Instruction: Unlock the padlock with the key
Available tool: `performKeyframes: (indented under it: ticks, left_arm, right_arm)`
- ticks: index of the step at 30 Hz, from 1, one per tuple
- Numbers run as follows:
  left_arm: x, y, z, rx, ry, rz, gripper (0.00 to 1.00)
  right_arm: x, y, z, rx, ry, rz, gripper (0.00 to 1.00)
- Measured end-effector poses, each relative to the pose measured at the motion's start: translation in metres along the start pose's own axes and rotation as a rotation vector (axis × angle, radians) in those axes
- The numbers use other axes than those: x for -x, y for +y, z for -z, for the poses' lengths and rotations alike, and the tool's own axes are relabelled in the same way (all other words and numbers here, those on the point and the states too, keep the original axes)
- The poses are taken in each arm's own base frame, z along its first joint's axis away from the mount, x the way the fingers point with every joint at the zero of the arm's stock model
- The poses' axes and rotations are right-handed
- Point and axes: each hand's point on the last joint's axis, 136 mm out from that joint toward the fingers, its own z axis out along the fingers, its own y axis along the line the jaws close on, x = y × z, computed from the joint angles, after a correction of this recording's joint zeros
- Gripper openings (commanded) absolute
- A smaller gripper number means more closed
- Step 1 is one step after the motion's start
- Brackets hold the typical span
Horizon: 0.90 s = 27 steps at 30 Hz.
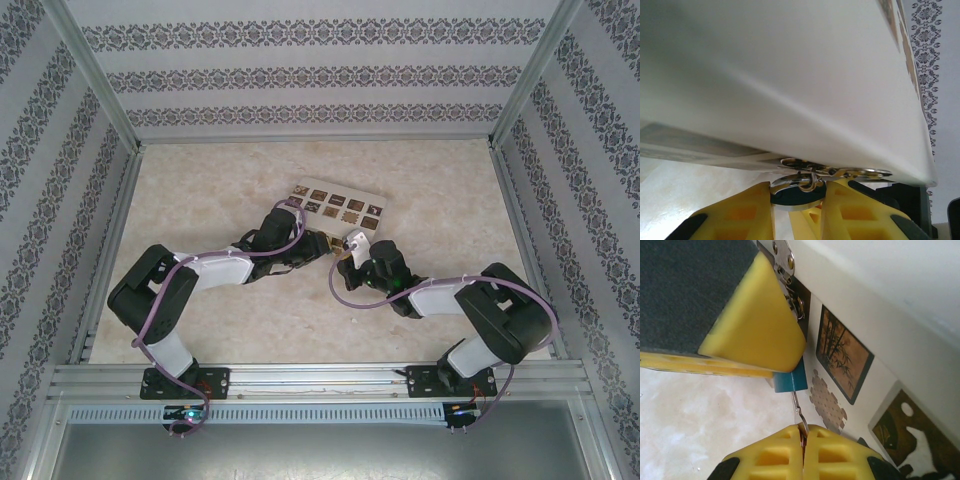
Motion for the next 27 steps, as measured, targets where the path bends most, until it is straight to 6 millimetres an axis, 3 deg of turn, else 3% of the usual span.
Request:
performKeyframes:
  ticks: [8, 17, 27]
  left_arm:
    - [0.003, 0.001, 0.001, 0.005, -0.011, 0.003, 0.23]
    - [0.017, -0.003, 0.005, -0.008, -0.055, 0.004, 0.23]
    - [0.024, 0.0, 0.007, 0.003, -0.078, 0.009, 0.23]
  right_arm:
    - [0.004, 0.002, -0.005, 0.025, -0.011, 0.0, 0.0]
    - [0.026, 0.001, -0.016, 0.044, -0.036, 0.009, 0.0]
    - [0.027, 0.001, -0.024, 0.057, -0.017, 0.007, 0.0]
